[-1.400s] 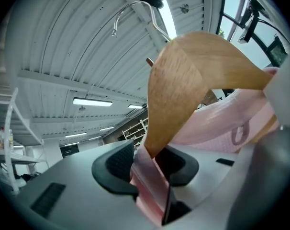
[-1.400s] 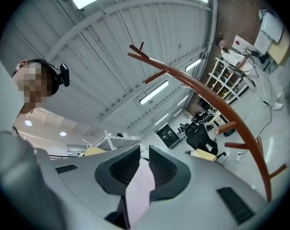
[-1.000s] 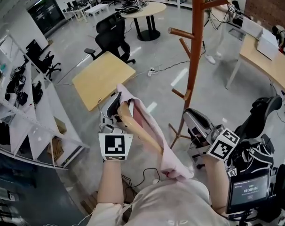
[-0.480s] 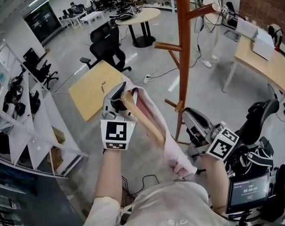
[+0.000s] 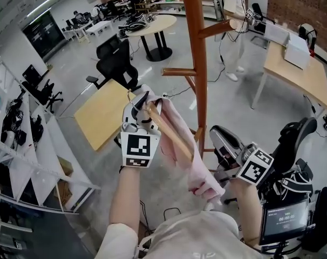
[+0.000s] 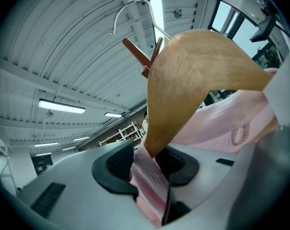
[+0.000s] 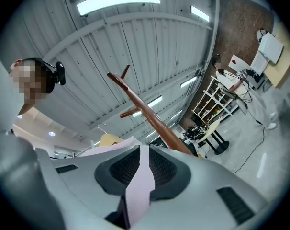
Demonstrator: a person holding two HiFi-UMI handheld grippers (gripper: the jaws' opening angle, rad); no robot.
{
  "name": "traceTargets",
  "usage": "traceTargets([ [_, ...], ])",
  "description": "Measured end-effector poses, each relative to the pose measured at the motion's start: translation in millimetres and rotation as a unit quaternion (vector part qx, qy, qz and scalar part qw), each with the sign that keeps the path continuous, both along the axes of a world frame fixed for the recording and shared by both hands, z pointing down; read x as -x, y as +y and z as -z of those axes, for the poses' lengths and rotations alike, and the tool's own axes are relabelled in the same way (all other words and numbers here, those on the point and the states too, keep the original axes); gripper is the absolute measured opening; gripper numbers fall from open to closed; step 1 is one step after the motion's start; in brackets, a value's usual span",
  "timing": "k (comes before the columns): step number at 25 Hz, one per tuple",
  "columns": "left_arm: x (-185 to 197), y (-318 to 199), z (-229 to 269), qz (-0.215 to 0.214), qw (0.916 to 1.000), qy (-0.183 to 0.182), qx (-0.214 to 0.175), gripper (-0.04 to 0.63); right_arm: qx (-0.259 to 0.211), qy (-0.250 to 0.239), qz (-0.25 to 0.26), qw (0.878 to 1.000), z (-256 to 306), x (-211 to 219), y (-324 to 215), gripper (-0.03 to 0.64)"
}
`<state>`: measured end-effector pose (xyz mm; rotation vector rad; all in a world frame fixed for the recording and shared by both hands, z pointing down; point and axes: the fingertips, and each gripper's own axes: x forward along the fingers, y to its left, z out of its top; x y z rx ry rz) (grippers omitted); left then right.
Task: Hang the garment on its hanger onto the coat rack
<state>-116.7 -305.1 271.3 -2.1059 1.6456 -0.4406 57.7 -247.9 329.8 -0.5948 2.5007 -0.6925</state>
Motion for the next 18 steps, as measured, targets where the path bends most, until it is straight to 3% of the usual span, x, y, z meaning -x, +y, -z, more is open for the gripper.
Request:
traceTargets([
  [18, -46.9, -48.0, -8.8, -0.050, 0.9983, 0.001, 0.031, 0.132, 0.017, 0.003, -0.045, 0.999, -11.0, -45.0, -3.2, 0.064],
])
